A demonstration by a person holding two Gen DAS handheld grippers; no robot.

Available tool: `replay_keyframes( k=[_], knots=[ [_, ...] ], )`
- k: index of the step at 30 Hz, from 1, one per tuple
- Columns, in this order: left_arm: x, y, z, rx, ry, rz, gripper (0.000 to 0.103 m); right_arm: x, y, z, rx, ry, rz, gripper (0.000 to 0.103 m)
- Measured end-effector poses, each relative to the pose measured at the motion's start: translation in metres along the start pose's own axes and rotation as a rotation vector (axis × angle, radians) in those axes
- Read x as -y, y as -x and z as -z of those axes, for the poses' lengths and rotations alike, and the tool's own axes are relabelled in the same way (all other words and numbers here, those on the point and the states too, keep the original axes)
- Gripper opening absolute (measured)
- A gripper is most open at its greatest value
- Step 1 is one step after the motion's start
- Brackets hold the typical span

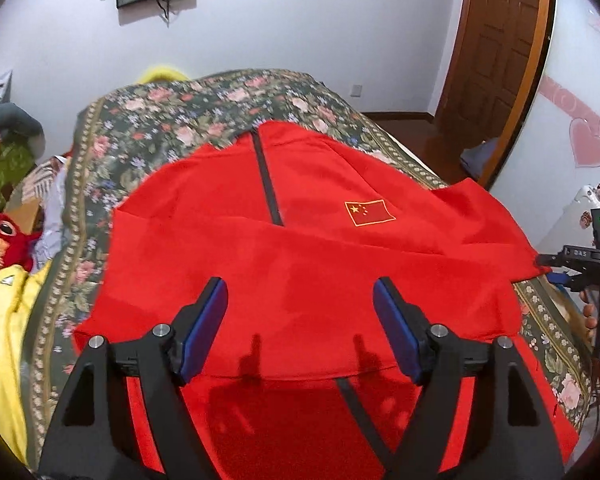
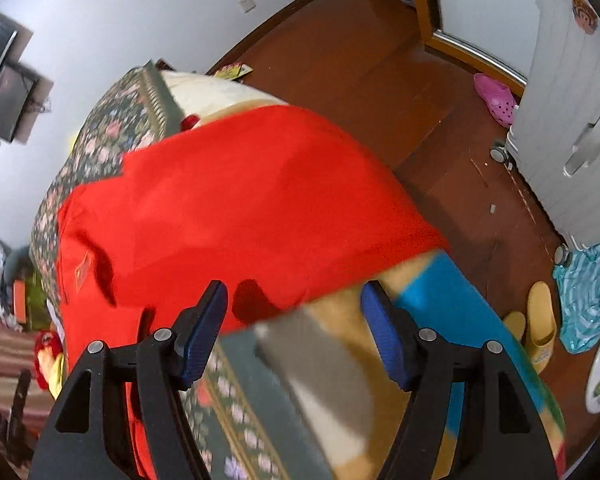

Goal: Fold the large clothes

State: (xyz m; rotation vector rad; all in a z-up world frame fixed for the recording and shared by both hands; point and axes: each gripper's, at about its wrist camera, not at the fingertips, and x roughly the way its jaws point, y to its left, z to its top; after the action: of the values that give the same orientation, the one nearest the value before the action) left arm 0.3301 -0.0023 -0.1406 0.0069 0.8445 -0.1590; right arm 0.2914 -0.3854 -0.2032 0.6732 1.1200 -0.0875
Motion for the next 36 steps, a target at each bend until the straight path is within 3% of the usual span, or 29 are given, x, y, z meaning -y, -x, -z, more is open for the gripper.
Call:
replay_keyframes(
  k=[8,10,12,13,17,19,26,29,32,36],
  knots=[
    [-0.001,-0.029,-0.007,-0.037,0.038,0.024,0.074,0.004,-0.018,-0.023,0.063,-0.076,0.009,0.068],
    [-0.001,-0.034,-0.005,-0.052,0.038,0.03,0.074,0.001,-0.015,-0.029,0.112,-0.066,0.052,0.059],
    [0.001,-0.037,-0.002,-0.066,0.028,0.03,0.074,-0.005,-0.013,-0.033,0.137,-0.032,0.105,0.035],
    [0.002,-0.038,0.0,-0.072,0.023,0.026,0.074,-0.005,-0.012,-0.035,0.144,-0.031,0.111,0.03],
    [0.001,-0.036,0.008,-0.082,0.024,0.025,0.074,-0.004,0.008,-0.037,0.195,-0.088,0.038,0.01],
    [0.0,-0.033,0.011,-0.083,0.026,0.015,0.074,-0.012,0.022,-0.038,0.218,-0.076,0.007,0.009],
    [-0.005,-0.013,0.011,-0.062,0.049,0.017,0.074,-0.093,0.086,-0.03,0.329,0.17,-0.077,0.007],
    [-0.003,-0.001,0.01,-0.045,0.055,0.034,0.074,-0.13,0.11,-0.019,0.374,0.286,-0.155,0.007],
    [0.001,0.01,0.009,-0.023,0.045,0.049,0.074,-0.168,0.122,-0.001,0.367,0.406,-0.225,0.007],
    [0.006,0.021,0.009,-0.008,0.026,0.053,0.074,-0.207,0.119,0.029,0.325,0.546,-0.235,0.007]
  ],
)
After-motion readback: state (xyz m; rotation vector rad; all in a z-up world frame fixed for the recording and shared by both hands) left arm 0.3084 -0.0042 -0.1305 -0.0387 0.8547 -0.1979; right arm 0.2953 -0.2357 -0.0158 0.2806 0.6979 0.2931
